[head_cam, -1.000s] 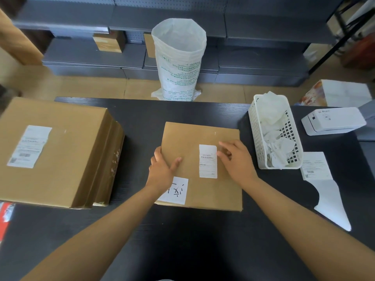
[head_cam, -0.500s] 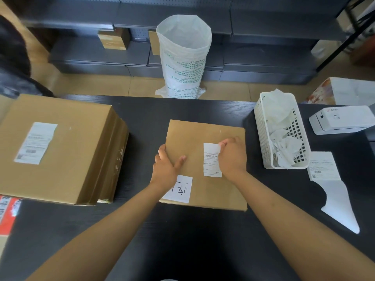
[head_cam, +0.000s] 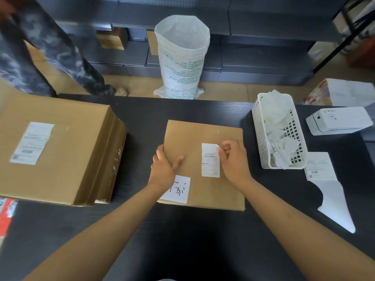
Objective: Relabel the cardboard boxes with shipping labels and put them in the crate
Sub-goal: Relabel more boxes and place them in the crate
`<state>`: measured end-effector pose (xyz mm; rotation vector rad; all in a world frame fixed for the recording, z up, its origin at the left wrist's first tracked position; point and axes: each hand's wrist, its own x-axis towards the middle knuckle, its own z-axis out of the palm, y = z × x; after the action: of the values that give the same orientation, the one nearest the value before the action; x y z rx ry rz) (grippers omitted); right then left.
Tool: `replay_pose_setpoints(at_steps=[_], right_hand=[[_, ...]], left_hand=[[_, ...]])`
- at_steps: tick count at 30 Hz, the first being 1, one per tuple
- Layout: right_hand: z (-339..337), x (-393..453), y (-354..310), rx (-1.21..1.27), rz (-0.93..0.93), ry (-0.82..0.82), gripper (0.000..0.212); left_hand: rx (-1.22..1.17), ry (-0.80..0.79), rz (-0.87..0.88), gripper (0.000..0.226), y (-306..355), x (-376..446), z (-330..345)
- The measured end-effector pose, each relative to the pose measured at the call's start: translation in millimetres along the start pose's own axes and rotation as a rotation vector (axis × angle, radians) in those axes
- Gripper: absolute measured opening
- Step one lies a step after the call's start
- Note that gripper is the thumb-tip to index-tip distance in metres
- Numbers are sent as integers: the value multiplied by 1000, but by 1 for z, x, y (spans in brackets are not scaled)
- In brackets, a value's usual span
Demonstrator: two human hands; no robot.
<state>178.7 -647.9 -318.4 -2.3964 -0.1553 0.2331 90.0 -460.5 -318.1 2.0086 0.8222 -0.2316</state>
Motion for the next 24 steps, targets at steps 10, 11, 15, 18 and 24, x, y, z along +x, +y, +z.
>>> replay_pose_setpoints(at_steps=[10,11,15,18,24], right_hand=[[19,17,-4,-161,115,27,16],[19,18,-5,-209,116,-3,14],[16,22,-6,-301,32,-109,11],[11,18,-7,-274,-63,-166,9],[7,11,-7,-98,-86,-130,5]], left_hand=[[-20,2,-19,79,2,-1,0],[-24,2,-23,78,2,-1,0],[-48,12,-48,78,1,-2,0],[-53,23,-68,78,1,-4,-1],[-155,-4,-89,78,1,-4,-5]])
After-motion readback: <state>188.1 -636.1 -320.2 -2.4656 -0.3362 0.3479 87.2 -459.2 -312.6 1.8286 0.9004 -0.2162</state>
